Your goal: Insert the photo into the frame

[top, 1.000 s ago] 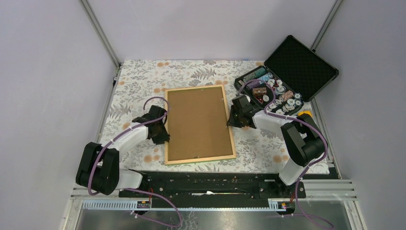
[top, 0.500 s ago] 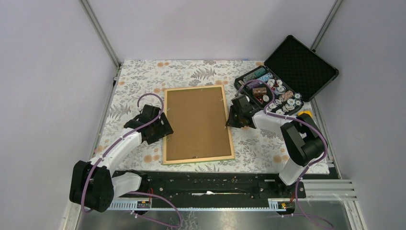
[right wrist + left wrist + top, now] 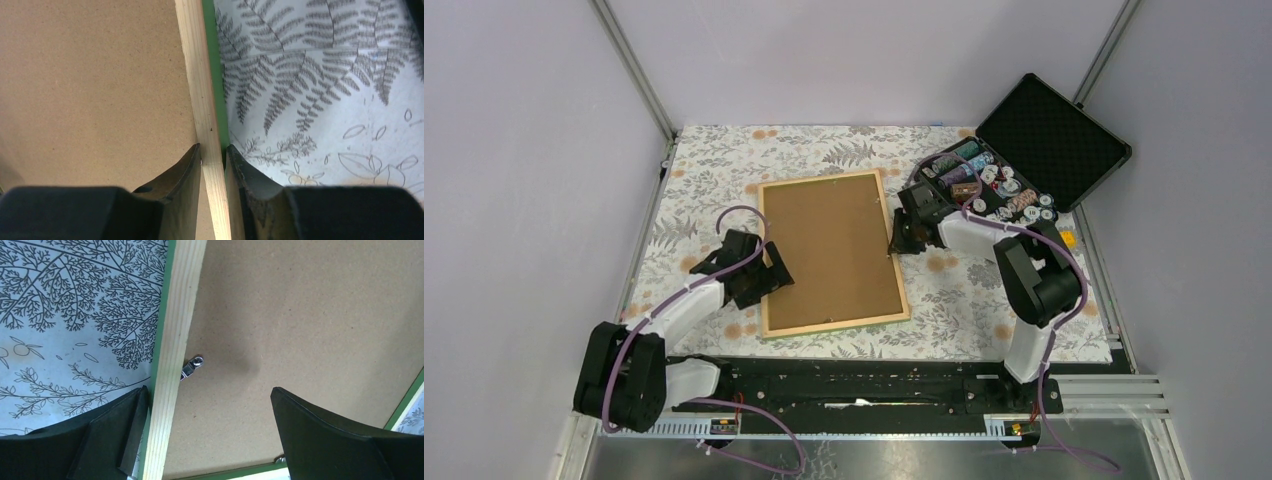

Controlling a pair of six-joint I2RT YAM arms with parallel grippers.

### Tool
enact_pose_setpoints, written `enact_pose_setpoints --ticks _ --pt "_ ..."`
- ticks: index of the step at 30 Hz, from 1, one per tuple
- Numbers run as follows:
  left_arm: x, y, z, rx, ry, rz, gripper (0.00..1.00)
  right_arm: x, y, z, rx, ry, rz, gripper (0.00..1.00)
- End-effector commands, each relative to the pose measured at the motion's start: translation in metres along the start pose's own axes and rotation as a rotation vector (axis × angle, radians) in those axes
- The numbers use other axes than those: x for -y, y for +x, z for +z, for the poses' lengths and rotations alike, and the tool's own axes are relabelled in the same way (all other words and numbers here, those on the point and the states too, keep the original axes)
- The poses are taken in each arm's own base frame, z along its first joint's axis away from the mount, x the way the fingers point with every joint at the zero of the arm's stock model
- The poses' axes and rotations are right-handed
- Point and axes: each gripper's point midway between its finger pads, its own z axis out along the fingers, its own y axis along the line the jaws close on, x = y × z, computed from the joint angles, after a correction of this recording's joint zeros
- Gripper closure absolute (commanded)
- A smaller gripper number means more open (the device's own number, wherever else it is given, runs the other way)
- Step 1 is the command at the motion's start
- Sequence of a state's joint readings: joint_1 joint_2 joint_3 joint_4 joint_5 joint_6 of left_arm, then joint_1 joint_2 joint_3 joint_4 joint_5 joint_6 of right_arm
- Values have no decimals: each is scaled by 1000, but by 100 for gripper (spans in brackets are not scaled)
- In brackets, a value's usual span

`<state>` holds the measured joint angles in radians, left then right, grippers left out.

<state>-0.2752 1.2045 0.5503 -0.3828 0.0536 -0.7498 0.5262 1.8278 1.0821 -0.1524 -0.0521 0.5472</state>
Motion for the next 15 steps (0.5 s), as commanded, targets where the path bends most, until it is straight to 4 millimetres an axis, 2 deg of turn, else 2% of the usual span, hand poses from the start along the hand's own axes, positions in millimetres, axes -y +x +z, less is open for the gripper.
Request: enact_pose_setpoints --ticks 1,3,10,15 --pt "27 24 4 -73 159 7 1 -30 1 14 -67 -56 -57 67" --pt "31 33 1 -91 186 15 1 -39 -14 18 -57 -52 -75 63" --pt "38 60 -15 -103 282 -7 1 -64 -50 37 -45 -69 -130 47" --pt "47 72 -27 -92 356 41 1 -90 -65 56 -53 -134 -143 43"
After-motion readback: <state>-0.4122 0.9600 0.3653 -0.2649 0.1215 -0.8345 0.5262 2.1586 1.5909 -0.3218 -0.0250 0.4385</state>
